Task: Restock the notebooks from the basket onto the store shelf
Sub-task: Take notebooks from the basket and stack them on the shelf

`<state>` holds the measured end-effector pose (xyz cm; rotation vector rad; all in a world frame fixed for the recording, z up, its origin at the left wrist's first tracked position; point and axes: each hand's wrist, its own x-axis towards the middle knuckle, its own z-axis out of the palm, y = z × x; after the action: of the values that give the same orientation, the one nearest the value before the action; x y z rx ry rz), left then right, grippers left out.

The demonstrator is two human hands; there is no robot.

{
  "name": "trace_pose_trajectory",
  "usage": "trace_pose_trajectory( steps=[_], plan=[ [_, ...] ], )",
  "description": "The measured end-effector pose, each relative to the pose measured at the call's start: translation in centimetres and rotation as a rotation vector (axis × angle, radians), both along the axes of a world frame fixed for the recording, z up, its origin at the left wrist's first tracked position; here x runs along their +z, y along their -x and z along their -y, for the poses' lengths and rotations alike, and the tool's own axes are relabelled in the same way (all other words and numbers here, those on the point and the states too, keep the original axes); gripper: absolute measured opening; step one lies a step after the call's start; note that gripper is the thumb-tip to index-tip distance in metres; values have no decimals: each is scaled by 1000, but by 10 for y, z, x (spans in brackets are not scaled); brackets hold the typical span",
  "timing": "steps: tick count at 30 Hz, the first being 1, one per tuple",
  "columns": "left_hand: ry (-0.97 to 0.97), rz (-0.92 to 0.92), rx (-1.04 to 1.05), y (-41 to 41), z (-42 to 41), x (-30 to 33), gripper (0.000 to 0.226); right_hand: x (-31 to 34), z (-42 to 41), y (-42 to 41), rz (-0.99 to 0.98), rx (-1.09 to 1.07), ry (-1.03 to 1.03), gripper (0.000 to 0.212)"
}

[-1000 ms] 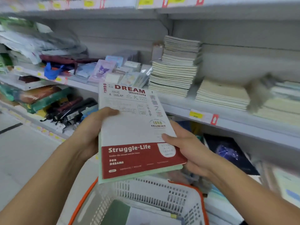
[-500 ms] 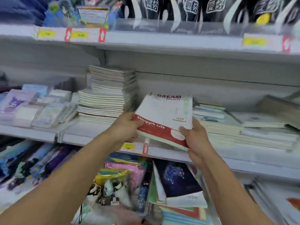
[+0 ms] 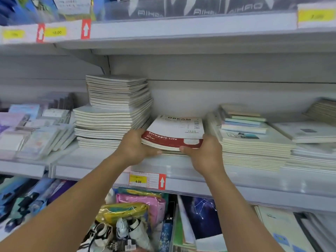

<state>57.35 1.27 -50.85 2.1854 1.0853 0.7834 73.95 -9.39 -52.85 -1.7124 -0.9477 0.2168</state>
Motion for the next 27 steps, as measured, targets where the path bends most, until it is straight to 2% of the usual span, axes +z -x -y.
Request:
trace_pose_trajectory(
  steps=[5,8,10,13,17,24,27],
  plan=[
    [-188,-20,-63,-1,-16,-11,52,-5,-13,-3,60,-146,35,36],
    [-249,10,13,-6,-20,-21,44,-5,-16,-5,75,-174,22,35],
    [-270,37,93,-9,-20,-23,37,-3,-16,-3,101,-203,21,26],
    [-259,80,167,-13,-18,-22,32,-4,-14,-1,164,-244,24,6],
    [-232,146,211,-15,-22,-26,30,-6,-13,-1,179,-272,39,13],
    [-193,136,219,-15,-18,-22,33,-8,-18,0,155,-285,63,4],
    [-214,86,214,-12,-12,-21,32,-4,-12,8,231,-298,117,14]
  ],
)
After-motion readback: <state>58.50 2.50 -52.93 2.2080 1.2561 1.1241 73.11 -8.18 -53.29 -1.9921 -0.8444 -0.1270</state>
